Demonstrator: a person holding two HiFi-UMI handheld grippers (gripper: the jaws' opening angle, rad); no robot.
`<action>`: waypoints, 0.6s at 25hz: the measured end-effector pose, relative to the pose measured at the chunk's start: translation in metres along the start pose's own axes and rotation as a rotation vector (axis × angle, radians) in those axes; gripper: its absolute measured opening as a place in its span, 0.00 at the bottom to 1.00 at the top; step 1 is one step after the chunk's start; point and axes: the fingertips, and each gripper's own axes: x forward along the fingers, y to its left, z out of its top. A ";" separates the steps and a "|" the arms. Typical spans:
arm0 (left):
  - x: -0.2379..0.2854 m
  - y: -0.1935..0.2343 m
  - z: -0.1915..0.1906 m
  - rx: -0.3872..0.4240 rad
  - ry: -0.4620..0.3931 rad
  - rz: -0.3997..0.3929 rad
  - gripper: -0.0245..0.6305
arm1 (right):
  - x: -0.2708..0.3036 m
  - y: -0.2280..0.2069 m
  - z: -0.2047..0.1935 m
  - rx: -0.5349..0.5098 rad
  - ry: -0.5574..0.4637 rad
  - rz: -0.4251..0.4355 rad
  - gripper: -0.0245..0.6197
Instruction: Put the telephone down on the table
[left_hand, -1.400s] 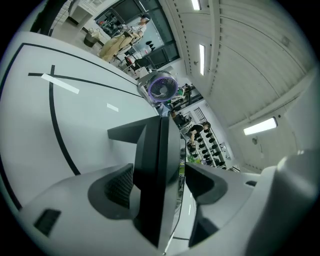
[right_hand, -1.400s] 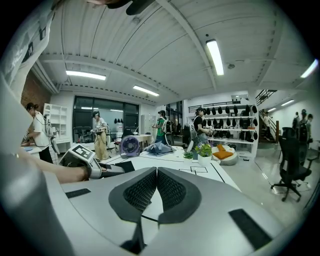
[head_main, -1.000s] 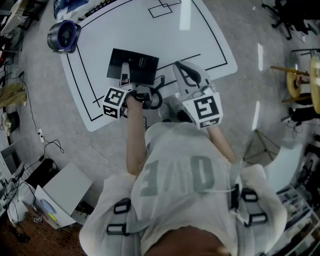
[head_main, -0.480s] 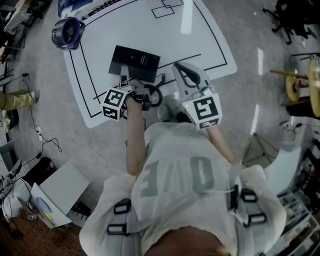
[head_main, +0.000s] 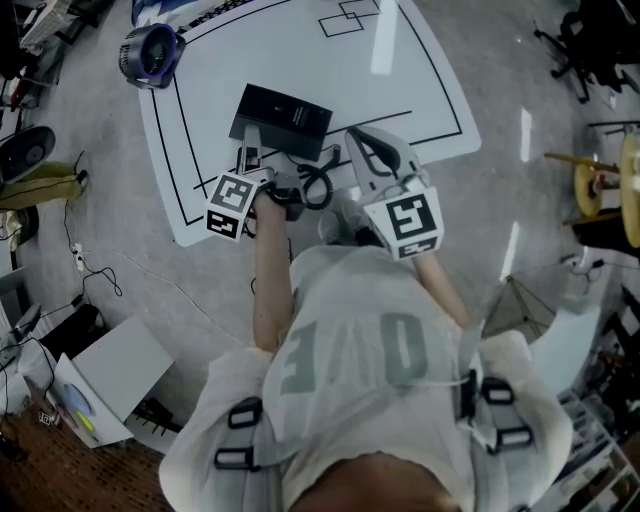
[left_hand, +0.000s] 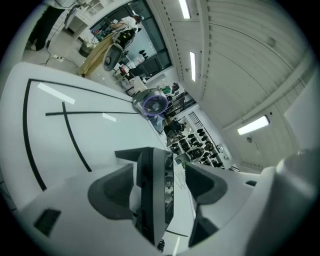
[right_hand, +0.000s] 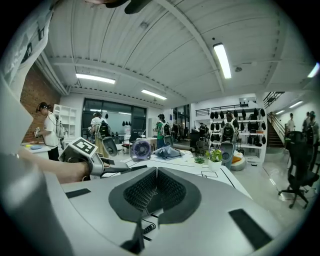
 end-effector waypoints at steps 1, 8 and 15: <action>-0.002 -0.004 0.005 0.028 -0.010 -0.002 0.50 | 0.001 0.003 0.002 0.003 -0.013 0.003 0.05; -0.020 -0.039 0.042 0.155 -0.099 -0.052 0.50 | 0.004 0.022 0.009 -0.021 -0.015 0.053 0.05; -0.041 -0.085 0.071 0.359 -0.190 -0.116 0.50 | 0.006 0.030 0.016 -0.034 -0.036 0.074 0.05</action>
